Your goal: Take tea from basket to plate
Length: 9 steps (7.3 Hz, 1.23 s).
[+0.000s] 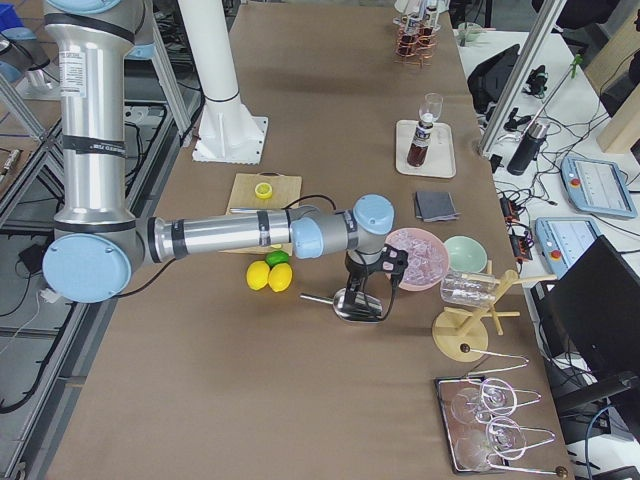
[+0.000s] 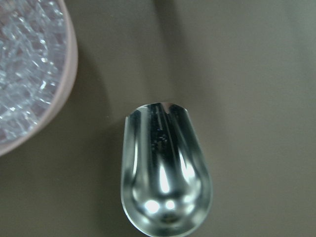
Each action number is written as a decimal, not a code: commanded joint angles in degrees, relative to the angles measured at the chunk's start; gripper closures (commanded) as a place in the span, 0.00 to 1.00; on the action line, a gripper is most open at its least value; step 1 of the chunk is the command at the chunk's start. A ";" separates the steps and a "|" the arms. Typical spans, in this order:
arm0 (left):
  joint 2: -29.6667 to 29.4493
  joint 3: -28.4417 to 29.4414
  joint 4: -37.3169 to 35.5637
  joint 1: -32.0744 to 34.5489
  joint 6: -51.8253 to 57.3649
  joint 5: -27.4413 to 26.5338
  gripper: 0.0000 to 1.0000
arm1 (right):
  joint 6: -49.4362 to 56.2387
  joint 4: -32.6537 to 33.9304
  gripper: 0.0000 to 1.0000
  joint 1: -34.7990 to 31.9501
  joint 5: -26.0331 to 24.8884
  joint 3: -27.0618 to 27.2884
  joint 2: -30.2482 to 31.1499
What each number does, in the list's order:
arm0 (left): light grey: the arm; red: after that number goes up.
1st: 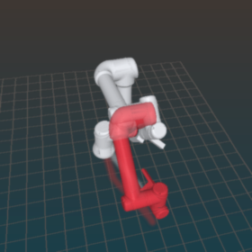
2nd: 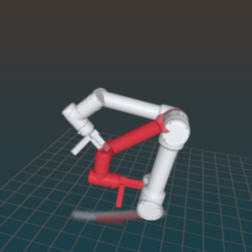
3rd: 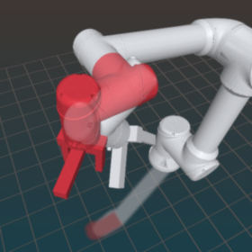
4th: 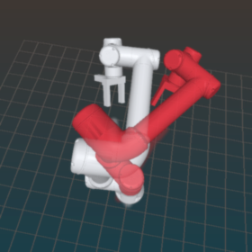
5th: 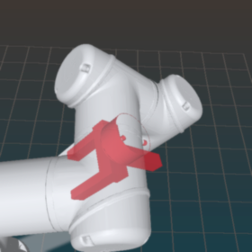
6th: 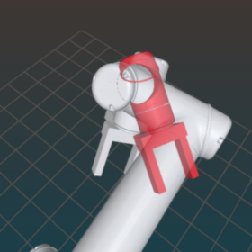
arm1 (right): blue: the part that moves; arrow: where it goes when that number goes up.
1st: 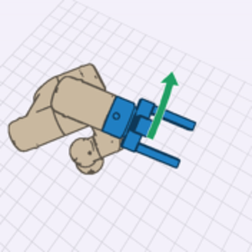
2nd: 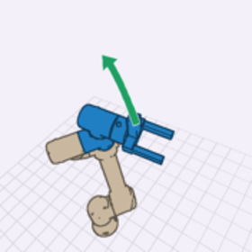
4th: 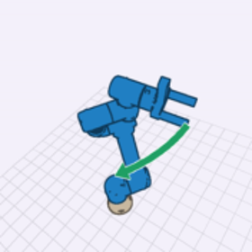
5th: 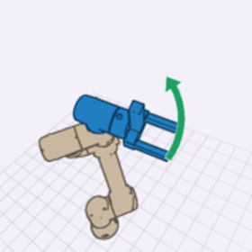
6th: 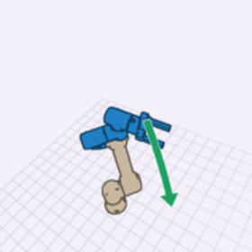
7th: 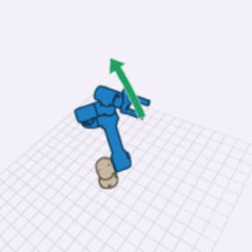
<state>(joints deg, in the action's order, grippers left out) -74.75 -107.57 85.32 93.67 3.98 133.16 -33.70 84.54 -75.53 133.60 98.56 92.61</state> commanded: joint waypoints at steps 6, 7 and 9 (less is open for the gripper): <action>-0.13 0.17 -0.06 0.02 -0.02 0.08 0.02 | 38.98 -3.59 0.00 -9.64 -4.93 -0.29 9.69; -0.13 0.35 -0.06 0.02 -0.02 -0.01 0.02 | 38.88 -3.59 0.00 -9.81 -4.85 -0.38 9.69; -0.13 0.35 -0.06 0.02 -0.11 -0.01 0.02 | 38.88 -3.68 0.00 -10.25 -4.93 -0.30 9.61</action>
<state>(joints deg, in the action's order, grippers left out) -74.89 -107.28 85.26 93.69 3.95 133.17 5.24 80.90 -85.38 128.72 98.22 102.29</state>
